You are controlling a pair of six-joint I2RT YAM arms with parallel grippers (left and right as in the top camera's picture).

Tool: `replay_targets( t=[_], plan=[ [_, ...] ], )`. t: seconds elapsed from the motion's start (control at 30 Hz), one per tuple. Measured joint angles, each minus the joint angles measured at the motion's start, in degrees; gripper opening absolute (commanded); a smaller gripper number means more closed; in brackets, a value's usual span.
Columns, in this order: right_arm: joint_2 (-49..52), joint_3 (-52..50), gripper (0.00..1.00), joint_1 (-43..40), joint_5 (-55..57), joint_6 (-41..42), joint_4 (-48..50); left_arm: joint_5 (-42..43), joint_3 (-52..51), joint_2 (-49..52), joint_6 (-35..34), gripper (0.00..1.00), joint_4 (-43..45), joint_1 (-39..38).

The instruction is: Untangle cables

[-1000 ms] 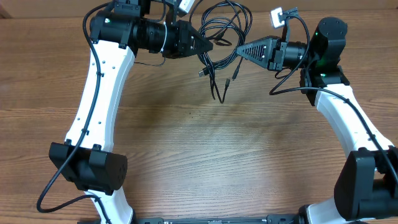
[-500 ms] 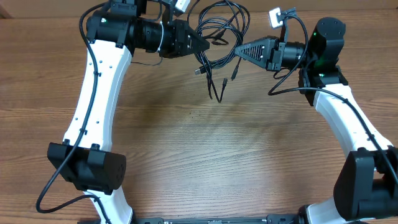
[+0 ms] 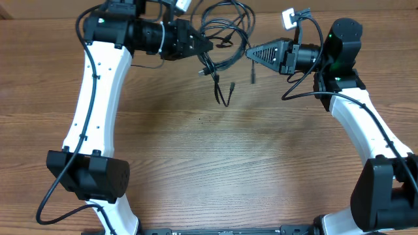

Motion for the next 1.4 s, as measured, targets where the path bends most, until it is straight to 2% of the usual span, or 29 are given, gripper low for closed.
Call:
replay_targets(
  t=[0.23,0.33,0.43,0.5,0.9,1.13,1.4],
  plan=[
    [0.00,0.00,0.04,-0.74,0.13,0.00,-0.02,-0.37,0.00,0.00,0.00,0.05,-0.07,1.38],
    [0.00,0.00,0.32,-0.74,0.11,-0.26,0.00,-0.35,0.00,0.00,0.00,0.04,-0.07,1.38],
    [0.00,0.04,0.43,-0.81,0.11,-0.15,-0.13,0.37,0.00,0.00,0.00,0.04,-0.02,1.40],
    [0.00,0.04,0.46,-0.85,0.07,-0.24,0.02,1.42,0.00,0.00,0.00,0.05,0.00,1.40],
    [0.00,0.04,0.46,-0.94,0.11,-0.44,-0.26,3.63,0.00,0.00,-0.07,0.05,0.26,-1.01],
    [0.00,0.04,0.45,-1.92,1.84,-3.37,-6.84,9.40,0.00,0.00,-0.24,0.04,0.35,-1.25],
    [0.00,0.04,0.45,-2.67,2.82,-4.31,-7.30,12.52,0.00,0.00,-0.24,0.04,0.37,-0.66]
  ],
)
